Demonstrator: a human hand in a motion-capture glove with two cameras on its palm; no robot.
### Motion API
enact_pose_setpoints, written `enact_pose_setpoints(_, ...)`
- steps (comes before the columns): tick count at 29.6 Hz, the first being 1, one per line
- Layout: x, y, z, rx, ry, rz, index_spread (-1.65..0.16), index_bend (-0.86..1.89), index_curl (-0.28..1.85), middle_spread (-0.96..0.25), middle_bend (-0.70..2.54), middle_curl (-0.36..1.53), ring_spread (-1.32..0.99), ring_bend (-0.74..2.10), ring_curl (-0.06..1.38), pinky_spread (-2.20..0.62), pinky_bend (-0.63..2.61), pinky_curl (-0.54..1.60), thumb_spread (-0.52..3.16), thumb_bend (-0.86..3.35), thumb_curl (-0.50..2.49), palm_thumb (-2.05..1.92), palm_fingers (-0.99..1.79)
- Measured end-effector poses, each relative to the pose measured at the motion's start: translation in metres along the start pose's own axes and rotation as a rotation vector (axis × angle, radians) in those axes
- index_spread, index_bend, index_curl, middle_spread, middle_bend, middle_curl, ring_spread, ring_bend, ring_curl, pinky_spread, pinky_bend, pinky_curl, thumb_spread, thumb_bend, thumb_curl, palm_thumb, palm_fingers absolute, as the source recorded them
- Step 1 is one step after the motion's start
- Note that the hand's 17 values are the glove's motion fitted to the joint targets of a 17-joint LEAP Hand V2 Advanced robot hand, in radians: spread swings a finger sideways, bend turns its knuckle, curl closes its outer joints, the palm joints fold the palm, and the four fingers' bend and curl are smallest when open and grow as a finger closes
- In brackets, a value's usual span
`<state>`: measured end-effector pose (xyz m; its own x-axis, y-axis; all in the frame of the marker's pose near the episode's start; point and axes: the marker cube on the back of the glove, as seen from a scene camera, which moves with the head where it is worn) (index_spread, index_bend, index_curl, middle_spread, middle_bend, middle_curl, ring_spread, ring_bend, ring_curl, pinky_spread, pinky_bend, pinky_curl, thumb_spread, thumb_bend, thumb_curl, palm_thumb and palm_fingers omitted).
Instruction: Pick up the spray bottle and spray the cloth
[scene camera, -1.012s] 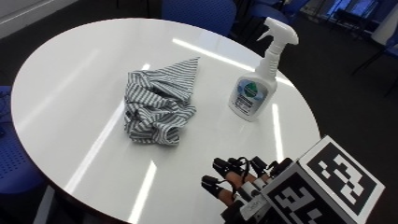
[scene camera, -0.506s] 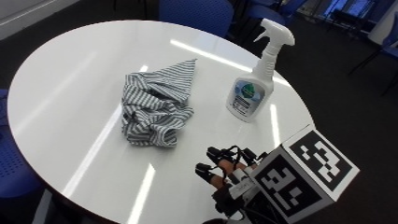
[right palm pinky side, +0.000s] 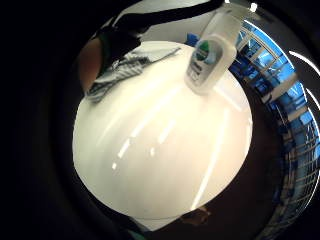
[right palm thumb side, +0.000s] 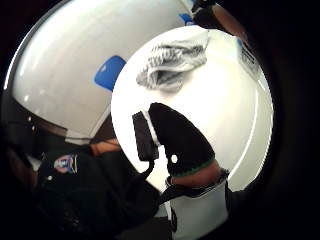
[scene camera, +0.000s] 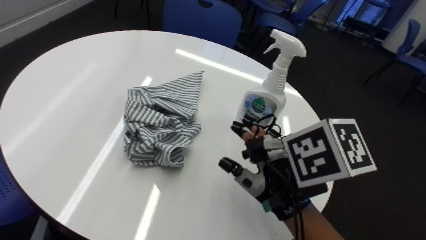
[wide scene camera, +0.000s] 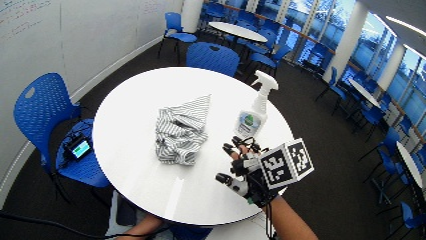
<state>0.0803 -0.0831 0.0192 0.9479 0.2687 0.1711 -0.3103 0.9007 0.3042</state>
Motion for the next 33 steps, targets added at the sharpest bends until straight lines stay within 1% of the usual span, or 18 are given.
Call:
enact_pose_setpoints(1,0.004,-0.006,0.001,0.025,-0.017,0.023,-0.43,0.17,0.30,-0.02,0.17,0.25,-0.04,0.42,0.26,0.24,0.24,0.26,1.16,0.02,0.24,0.34,0.56)
enact_pose_setpoints(6,0.025,-0.034,0.004,0.141,-0.132,0.162,-0.40,0.15,0.31,-0.03,0.19,0.27,-0.05,0.45,0.28,0.23,0.25,0.27,1.21,0.04,0.26,0.42,0.67)
enact_pose_setpoints(11,0.046,-0.052,0.008,0.256,-0.230,0.298,-0.38,0.15,0.31,-0.04,0.21,0.29,-0.06,0.44,0.30,0.21,0.24,0.29,1.23,0.05,0.28,0.48,0.71)
enact_pose_setpoints(15,0.068,-0.068,0.011,0.378,-0.323,0.454,-0.37,0.14,0.31,-0.06,0.25,0.32,-0.07,0.43,0.31,0.19,0.22,0.29,1.23,0.09,0.31,0.58,0.76)
enact_pose_setpoints(20,0.093,-0.083,0.012,0.460,-0.423,0.635,-0.35,0.12,0.30,-0.08,0.27,0.34,-0.07,0.43,0.32,0.17,0.20,0.31,1.21,0.11,0.34,0.69,0.78)
enact_pose_setpoints(25,0.108,-0.094,0.012,0.516,-0.449,0.727,-0.34,0.10,0.29,-0.10,0.27,0.36,-0.07,0.43,0.33,0.15,0.21,0.32,1.17,0.11,0.37,0.75,0.77)
enact_pose_setpoints(33,0.121,-0.102,0.015,0.508,-0.530,0.808,-0.33,0.12,0.28,-0.12,0.29,0.38,-0.08,0.43,0.34,0.13,0.19,0.32,1.11,0.09,0.41,0.82,0.79)
